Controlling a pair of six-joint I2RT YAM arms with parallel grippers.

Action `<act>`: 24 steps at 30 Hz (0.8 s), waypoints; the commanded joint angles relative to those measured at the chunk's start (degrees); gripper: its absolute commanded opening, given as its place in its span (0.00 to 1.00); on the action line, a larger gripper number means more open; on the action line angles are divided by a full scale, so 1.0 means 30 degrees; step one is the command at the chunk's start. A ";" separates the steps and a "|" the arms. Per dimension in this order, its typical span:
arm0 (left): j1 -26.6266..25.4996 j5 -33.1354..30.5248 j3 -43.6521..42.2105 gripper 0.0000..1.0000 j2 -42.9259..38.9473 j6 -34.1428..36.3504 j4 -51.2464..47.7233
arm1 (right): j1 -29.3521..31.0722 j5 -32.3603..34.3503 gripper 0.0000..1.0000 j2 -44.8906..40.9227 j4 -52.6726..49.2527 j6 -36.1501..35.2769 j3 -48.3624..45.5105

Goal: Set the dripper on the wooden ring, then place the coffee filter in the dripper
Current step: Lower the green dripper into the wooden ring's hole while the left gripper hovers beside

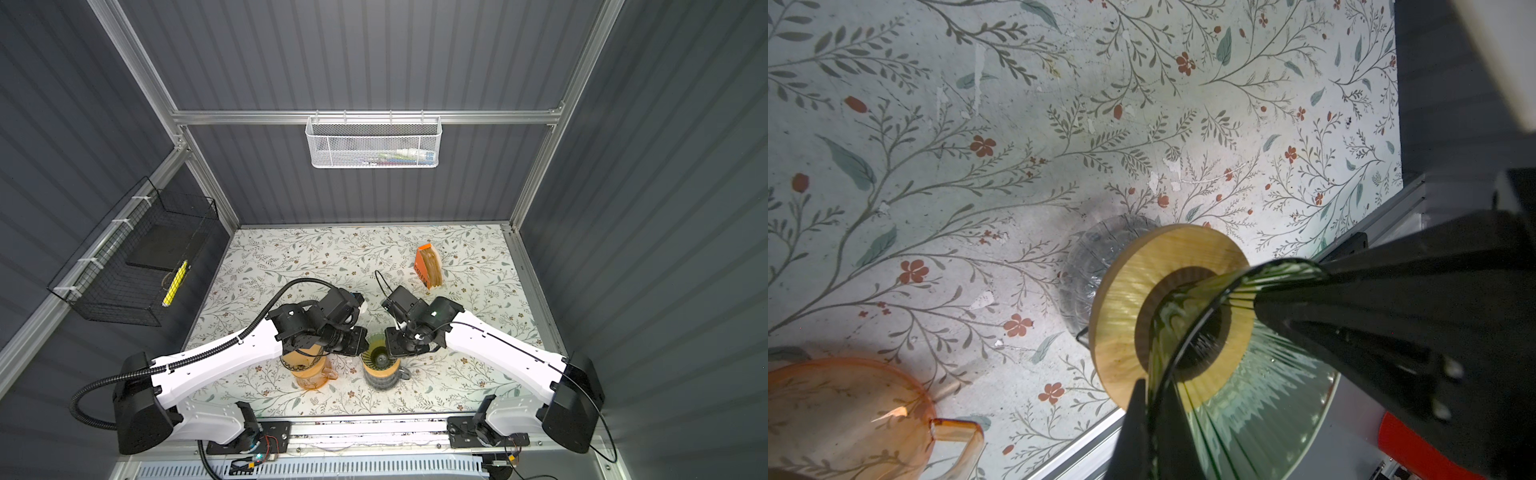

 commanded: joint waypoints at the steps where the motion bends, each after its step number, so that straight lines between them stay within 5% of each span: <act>1: -0.0369 0.0078 0.0318 0.07 0.0368 0.1098 -0.0791 | 0.0274 0.0129 0.09 0.0392 -0.0899 -0.1091 0.0351; 24: -0.0369 -0.0801 0.0514 0.22 -0.0356 0.1117 -0.0894 | 0.0333 0.0328 0.21 0.0597 -0.1928 -0.1355 0.2085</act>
